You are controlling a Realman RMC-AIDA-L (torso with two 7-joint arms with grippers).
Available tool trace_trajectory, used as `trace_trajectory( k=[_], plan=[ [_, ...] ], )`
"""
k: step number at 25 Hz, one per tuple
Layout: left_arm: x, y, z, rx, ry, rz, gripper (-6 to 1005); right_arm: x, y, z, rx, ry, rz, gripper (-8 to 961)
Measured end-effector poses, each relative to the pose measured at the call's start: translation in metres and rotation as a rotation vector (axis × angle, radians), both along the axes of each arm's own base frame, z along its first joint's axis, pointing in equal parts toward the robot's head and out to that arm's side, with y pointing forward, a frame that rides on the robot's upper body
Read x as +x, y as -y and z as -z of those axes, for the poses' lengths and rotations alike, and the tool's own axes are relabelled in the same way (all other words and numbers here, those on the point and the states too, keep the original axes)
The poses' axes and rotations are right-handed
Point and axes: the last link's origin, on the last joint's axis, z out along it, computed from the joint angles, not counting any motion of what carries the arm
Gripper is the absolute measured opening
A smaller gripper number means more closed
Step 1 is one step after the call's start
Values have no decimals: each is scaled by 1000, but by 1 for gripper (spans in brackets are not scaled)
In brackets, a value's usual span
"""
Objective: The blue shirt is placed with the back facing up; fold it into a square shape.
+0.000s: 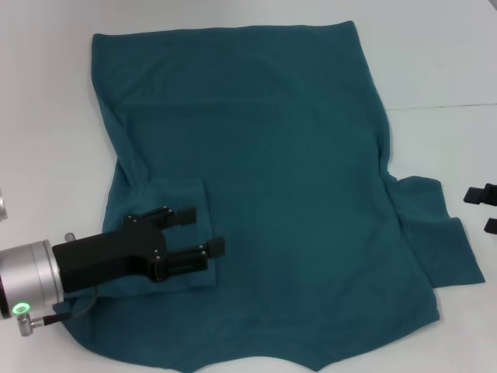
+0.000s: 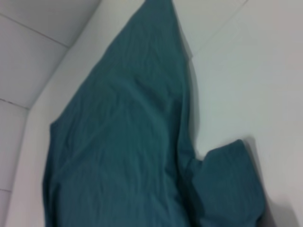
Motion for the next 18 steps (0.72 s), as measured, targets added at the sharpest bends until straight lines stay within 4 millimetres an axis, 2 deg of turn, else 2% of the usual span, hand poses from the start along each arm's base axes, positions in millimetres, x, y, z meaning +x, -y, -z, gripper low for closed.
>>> trace_trajectory(
  k=[18],
  plan=[
    [-1, -1, 1, 3, -8, -6, 861, -4, -14, 32, 11, 73, 6, 916]
  ],
)
